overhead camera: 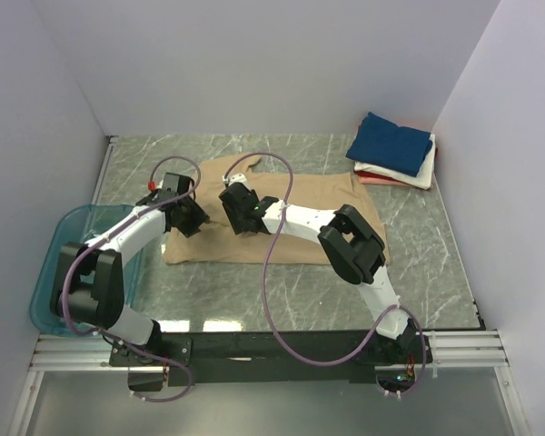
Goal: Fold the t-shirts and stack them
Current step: Fold the tshirt
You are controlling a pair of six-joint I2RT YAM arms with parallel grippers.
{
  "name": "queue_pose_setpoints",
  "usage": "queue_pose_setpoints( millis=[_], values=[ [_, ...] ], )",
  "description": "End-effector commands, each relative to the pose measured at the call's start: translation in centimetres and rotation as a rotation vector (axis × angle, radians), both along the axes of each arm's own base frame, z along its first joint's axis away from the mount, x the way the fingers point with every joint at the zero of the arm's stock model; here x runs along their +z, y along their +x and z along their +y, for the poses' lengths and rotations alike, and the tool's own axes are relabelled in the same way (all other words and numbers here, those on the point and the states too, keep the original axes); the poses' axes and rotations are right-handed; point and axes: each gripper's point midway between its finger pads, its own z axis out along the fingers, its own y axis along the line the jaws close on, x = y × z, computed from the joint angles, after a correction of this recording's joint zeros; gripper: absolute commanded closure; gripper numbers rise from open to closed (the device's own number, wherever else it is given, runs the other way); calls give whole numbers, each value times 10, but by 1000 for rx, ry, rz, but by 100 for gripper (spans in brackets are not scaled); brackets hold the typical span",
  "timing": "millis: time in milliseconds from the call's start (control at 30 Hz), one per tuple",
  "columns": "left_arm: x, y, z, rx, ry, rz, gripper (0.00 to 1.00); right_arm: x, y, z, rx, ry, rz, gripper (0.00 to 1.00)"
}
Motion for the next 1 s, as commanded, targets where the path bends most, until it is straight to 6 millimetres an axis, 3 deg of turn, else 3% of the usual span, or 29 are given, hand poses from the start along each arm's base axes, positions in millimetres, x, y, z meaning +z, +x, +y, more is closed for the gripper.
queue_pose_setpoints(
  millis=[0,167,367,633,967],
  values=[
    [3,-3,-2,-7,-18,-41,57,22,10,3,-11,39,-53,40],
    [-7,-1,-5,-18,-14,-21,59,27,5,0,-17,56,-51,40],
    [-9,16,-6,-25,18,-6,59,41,2,-2,-22,82,-59,40],
    [-30,25,-5,-35,69,56,61,64,-2,-1,-15,133,-72,40],
    [-33,37,-12,-54,88,75,62,63,-4,2,-7,142,-59,40]
  ],
)
